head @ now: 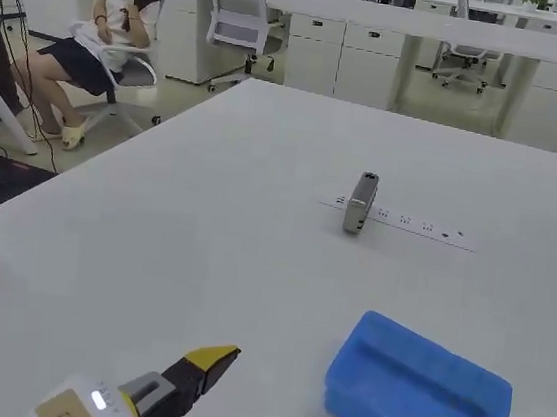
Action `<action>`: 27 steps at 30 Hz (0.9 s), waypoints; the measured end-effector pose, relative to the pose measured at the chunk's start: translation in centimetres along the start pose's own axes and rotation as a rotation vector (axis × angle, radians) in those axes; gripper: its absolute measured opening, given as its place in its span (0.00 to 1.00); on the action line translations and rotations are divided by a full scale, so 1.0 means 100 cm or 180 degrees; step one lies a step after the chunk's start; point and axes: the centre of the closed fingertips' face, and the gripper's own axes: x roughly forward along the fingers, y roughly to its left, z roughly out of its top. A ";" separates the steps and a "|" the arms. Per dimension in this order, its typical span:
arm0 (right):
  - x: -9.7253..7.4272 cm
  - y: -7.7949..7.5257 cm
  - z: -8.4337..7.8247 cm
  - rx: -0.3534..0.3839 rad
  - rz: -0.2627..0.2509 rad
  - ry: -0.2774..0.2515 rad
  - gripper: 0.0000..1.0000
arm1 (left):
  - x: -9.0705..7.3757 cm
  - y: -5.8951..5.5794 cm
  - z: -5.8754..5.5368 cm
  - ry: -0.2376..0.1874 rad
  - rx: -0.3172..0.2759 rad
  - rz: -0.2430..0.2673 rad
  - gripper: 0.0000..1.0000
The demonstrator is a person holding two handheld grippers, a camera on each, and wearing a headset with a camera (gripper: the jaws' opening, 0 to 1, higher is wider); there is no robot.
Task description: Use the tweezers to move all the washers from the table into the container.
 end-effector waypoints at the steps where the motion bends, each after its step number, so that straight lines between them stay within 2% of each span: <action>1: 0.000 0.002 0.000 -0.0070 0.0007 0.0027 0.03 | 0.000 0.000 0.000 -0.0006 -0.0010 -0.0004 0.60; 4: 0.000 0.004 -0.002 -0.0340 -0.0031 0.0122 0.03 | 0.000 0.000 -0.001 0.0017 -0.0027 0.0002 0.60; 6: 0.001 0.007 -0.002 -0.0353 -0.0010 0.0129 0.03 | 0.001 0.000 -0.001 0.0019 -0.0020 0.0001 0.60; 8: 0.001 0.006 -0.003 -0.0472 -0.0044 0.0172 0.03 | 0.001 0.000 -0.002 0.0033 -0.0021 0.0001 0.61; 17: 0.004 0.009 -0.003 -0.0566 -0.0072 0.0161 0.03 | 0.001 -0.002 -0.003 0.0040 -0.0021 -0.0017 0.62; 22: 0.007 0.012 -0.002 -0.0652 -0.0065 0.0094 0.03 | 0.001 -0.001 -0.002 0.0021 -0.0067 -0.0003 0.64; 27: 0.003 0.011 -0.002 -0.0578 -0.0043 0.0004 0.03 | 0.002 -0.002 -0.001 0.0006 -0.0158 -0.0014 0.66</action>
